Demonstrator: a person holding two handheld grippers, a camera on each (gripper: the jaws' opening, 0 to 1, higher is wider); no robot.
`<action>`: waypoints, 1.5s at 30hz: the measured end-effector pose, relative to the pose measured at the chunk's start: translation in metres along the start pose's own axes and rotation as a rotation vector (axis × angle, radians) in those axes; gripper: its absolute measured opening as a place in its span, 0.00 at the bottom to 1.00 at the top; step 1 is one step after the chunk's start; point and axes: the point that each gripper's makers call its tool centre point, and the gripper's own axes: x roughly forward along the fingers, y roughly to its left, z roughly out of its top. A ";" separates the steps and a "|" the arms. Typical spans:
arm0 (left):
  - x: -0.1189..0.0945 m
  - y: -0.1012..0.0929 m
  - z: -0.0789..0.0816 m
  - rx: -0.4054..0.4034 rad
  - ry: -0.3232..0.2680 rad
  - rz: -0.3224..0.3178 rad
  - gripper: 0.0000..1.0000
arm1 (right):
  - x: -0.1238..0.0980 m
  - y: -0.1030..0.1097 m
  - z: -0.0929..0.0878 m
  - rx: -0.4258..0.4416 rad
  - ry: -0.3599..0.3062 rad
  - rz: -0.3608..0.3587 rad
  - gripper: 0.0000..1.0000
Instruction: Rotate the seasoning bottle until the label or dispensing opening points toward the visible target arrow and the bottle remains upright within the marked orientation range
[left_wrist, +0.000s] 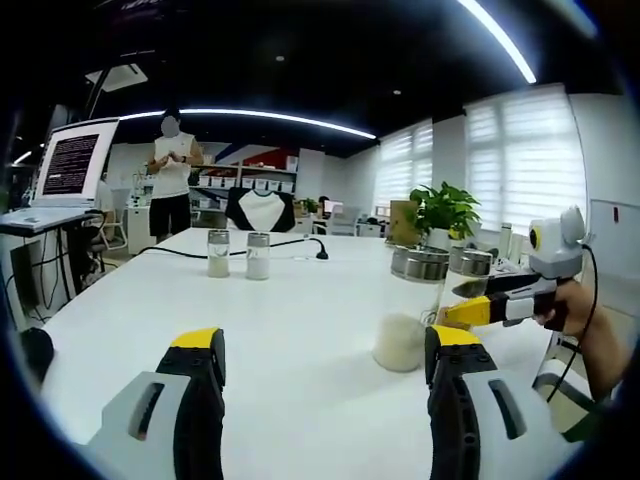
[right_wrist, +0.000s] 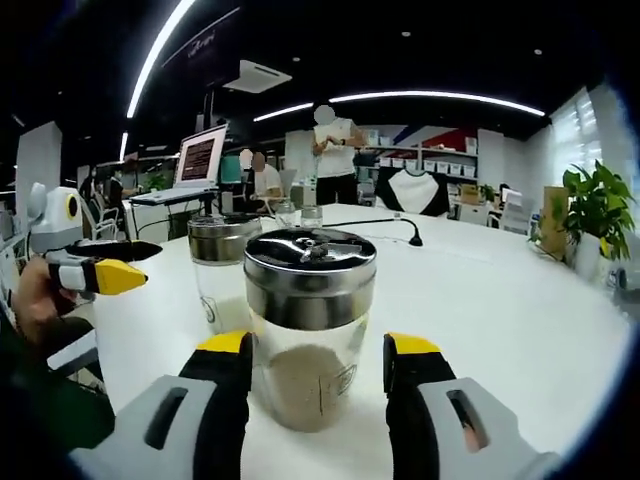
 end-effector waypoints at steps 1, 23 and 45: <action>0.000 0.001 0.001 0.000 -0.003 0.003 0.86 | -0.002 -0.003 -0.001 0.002 -0.005 0.002 0.53; 0.000 0.000 -0.001 -0.006 0.002 0.005 0.86 | 0.000 0.008 0.000 -0.084 -0.005 0.359 0.53; 0.000 0.000 -0.001 -0.010 0.003 0.005 0.86 | 0.002 0.021 -0.005 -0.092 -0.021 0.468 0.39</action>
